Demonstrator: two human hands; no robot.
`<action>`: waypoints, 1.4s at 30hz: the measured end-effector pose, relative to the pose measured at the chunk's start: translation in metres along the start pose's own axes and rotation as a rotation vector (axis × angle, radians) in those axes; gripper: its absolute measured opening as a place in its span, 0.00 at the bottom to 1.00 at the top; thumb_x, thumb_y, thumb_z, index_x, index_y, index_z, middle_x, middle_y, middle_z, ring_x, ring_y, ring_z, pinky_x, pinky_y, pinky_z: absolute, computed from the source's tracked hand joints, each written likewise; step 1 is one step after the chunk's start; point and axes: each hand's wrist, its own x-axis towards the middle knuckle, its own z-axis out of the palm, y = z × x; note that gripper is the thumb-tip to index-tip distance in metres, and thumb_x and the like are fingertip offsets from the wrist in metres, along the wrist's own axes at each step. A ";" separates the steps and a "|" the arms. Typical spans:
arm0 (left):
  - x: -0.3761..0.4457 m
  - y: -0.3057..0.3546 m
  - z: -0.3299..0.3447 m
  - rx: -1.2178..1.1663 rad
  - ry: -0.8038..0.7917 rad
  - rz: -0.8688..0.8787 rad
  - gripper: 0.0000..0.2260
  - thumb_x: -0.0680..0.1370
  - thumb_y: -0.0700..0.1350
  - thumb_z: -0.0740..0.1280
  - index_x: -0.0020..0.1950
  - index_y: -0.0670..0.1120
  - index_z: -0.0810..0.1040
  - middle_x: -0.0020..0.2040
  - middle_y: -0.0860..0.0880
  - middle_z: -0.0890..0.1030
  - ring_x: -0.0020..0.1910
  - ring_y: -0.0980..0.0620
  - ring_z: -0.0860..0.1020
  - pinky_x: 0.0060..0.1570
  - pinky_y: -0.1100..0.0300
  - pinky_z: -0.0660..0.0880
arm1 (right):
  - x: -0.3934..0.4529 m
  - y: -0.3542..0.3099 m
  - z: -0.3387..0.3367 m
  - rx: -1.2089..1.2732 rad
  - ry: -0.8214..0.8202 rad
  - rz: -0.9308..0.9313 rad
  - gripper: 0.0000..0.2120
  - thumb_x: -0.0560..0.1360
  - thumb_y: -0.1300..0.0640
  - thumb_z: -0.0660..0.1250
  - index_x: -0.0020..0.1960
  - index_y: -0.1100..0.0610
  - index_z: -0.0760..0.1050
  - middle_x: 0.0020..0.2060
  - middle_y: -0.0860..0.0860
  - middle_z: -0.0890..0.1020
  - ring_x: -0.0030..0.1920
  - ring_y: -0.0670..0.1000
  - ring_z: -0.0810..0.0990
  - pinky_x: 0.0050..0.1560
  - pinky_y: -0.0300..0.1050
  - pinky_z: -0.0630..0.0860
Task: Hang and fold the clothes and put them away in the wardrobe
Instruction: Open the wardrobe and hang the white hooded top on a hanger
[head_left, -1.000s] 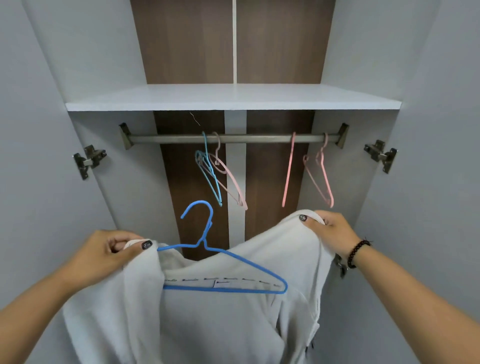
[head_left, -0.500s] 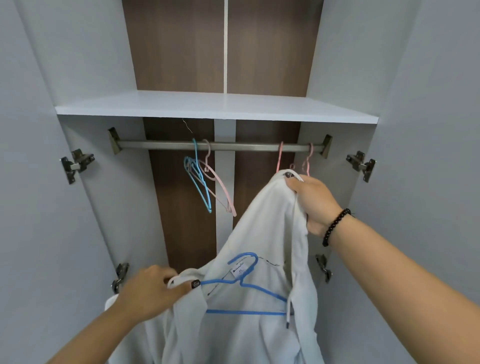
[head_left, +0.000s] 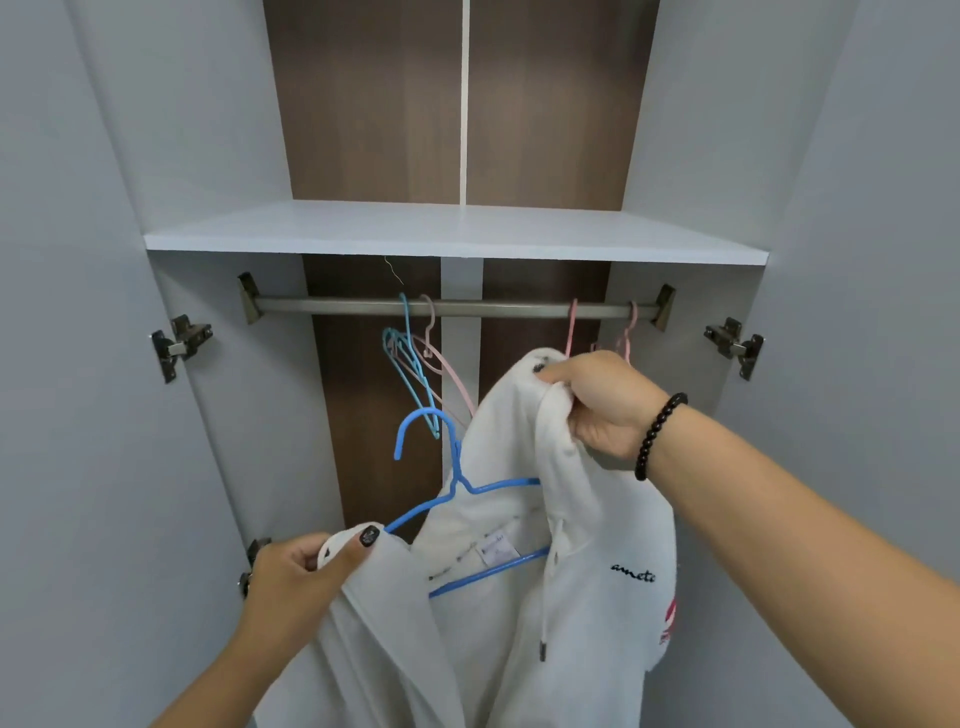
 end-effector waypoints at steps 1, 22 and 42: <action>-0.001 0.001 0.000 -0.054 0.011 -0.003 0.06 0.71 0.40 0.74 0.34 0.43 0.84 0.27 0.52 0.81 0.25 0.62 0.71 0.26 0.73 0.68 | 0.003 0.005 -0.001 -0.151 0.006 -0.040 0.08 0.77 0.68 0.60 0.52 0.66 0.75 0.41 0.60 0.79 0.37 0.53 0.79 0.35 0.44 0.78; 0.013 0.026 0.006 -0.138 0.063 0.008 0.07 0.71 0.45 0.73 0.33 0.46 0.85 0.26 0.53 0.78 0.26 0.60 0.70 0.27 0.69 0.67 | 0.002 0.063 -0.051 -1.477 0.121 -1.059 0.23 0.80 0.44 0.47 0.47 0.50 0.79 0.36 0.43 0.81 0.32 0.46 0.80 0.27 0.37 0.73; 0.052 0.027 0.022 0.806 0.175 0.701 0.26 0.76 0.67 0.55 0.32 0.50 0.77 0.32 0.57 0.74 0.34 0.51 0.73 0.33 0.58 0.70 | 0.028 0.094 0.001 -0.929 -0.262 -0.491 0.19 0.81 0.54 0.57 0.31 0.47 0.67 0.26 0.41 0.72 0.29 0.37 0.72 0.33 0.29 0.67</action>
